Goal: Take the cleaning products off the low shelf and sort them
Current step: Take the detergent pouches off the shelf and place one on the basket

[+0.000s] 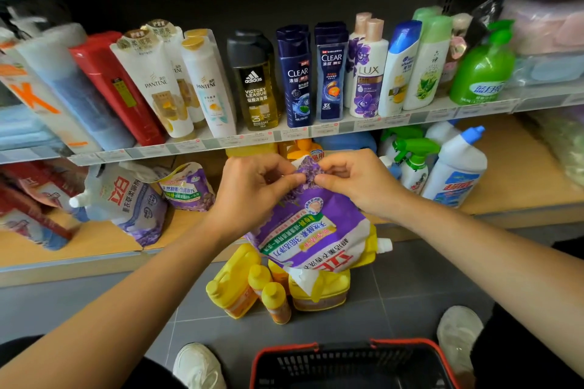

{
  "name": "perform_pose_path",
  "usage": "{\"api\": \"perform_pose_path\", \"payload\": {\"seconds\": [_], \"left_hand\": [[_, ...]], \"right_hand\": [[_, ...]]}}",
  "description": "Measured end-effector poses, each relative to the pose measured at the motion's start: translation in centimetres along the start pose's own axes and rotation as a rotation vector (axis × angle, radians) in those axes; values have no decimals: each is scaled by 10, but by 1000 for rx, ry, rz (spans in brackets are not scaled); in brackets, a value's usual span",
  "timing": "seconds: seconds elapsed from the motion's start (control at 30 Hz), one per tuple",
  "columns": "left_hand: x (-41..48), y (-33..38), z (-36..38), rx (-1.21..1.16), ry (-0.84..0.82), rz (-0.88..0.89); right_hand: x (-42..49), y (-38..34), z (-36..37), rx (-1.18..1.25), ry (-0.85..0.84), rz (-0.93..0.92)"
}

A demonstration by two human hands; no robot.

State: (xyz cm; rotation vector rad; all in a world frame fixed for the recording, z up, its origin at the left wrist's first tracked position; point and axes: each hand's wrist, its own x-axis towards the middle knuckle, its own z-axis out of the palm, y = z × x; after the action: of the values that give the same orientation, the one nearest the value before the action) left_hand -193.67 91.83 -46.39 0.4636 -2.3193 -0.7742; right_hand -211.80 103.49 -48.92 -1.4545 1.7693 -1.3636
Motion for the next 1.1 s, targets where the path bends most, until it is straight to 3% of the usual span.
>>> {"api": "perform_pose_path", "payload": {"seconds": [0.2,0.37,0.47,0.77,1.1], "left_hand": [[3,-8,-12,-93,-11,104],[-6,-26,-11,-228,-272,-176],[-11,-27,-3,-345,-322,-268],[-19,-23,2,-305,-550,-149],[-31,-13,7,-140,-496,-122]], "right_hand": [[-6,-5,-3,185,93,28],[-1,-11,-15,200,98,3],[5,-10,-22,205,129,0],[12,5,-33,276,189,89],[16,5,-36,275,188,110]]}}
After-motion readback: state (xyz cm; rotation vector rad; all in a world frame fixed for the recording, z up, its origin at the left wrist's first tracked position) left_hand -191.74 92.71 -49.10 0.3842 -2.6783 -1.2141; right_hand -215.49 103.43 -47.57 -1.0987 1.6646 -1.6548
